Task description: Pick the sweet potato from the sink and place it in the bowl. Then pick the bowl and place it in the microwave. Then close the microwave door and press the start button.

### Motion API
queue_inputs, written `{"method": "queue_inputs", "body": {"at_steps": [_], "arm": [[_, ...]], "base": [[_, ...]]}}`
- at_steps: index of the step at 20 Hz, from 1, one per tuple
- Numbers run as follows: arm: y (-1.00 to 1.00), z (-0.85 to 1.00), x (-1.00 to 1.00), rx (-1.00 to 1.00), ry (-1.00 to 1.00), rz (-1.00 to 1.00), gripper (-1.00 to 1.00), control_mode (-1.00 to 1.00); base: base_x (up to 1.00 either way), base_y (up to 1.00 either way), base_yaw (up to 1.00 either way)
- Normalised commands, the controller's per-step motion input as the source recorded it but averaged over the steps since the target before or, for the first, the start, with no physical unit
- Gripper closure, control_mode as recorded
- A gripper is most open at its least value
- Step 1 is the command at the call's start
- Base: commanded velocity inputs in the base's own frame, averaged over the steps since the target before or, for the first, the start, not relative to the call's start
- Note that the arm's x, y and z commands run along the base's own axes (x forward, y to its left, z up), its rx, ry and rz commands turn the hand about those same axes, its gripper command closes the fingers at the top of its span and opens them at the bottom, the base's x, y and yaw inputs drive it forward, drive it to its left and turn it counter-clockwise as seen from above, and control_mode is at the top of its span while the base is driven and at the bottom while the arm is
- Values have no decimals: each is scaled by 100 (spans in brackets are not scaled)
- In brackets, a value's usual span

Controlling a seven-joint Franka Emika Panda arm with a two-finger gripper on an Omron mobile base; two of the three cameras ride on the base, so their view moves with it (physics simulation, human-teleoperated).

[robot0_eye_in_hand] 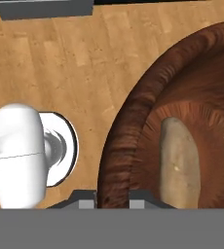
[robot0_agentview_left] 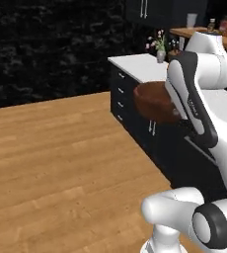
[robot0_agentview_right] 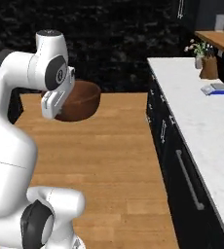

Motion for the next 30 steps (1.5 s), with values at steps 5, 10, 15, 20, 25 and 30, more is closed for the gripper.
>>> {"method": "queue_inputs", "body": {"at_steps": [5,10,15,20,25,30], "arm": [[0,0,0,0,0,0,100,100],[0,0,0,0,0,0,100,100],[0,0,0,0,0,0,100,100],[0,0,0,0,0,0,100,100],[0,0,0,0,0,0,100,100],[0,0,0,0,0,0,100,100]], "base": [[-3,-2,100],[-62,-46,85],[-24,-43,85],[-6,-70,75],[0,-92,59],[32,-85,55]]}}
